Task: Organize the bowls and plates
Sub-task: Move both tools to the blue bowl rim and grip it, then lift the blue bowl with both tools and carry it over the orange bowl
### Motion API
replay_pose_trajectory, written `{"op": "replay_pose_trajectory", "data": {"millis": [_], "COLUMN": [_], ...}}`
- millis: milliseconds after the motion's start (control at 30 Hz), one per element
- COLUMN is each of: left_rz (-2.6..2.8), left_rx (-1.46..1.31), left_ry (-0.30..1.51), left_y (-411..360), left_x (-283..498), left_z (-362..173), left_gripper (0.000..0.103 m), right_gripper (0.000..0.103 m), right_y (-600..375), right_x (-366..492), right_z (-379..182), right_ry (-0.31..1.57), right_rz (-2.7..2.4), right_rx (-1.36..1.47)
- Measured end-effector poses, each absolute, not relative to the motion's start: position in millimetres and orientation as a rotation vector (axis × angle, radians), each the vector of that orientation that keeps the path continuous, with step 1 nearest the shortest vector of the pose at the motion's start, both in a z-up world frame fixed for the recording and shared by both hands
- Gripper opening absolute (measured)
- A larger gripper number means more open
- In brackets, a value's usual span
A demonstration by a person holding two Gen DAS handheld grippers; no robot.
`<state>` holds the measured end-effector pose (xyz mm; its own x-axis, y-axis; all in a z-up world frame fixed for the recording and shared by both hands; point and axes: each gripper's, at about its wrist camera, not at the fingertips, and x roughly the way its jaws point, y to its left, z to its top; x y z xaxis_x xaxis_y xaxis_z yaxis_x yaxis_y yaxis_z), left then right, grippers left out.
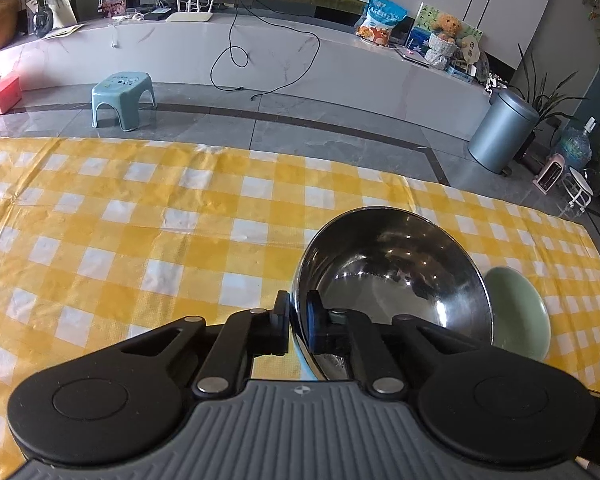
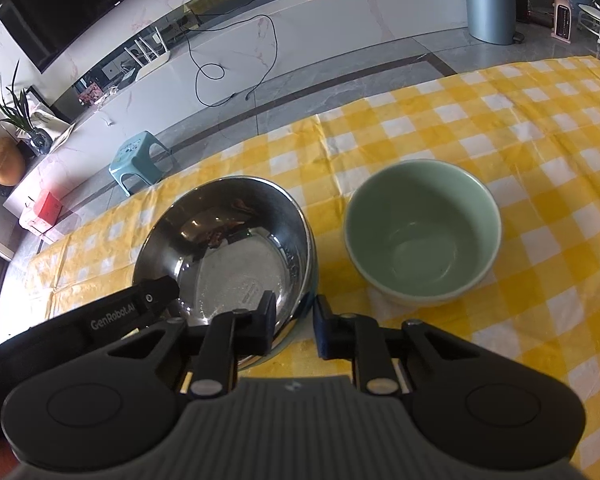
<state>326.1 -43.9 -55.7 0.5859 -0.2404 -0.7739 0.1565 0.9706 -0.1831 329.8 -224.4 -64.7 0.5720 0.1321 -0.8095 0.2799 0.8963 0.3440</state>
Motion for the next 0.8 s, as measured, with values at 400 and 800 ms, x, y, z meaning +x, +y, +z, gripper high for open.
{"op": "replay_pose_trajectory", "data": {"millis": [400,800], "left_rz": [-0.227,-0.223], "left_rx": [-0.120,-0.157], "left_ry": [0.882,0.802], "left_y": [-18,1], "left_x": [261,164], "left_z": [-9,35], "left_gripper": [0.009,0.011], "right_gripper": [0.015,0.010], "right_y": [-216,-214], "right_x": [268,167], "right_z": [-17,27], "right_ry": [0.919,0.849], "right_rz": [-0.023,0.019], "right_rx": [0.485,0.554]}}
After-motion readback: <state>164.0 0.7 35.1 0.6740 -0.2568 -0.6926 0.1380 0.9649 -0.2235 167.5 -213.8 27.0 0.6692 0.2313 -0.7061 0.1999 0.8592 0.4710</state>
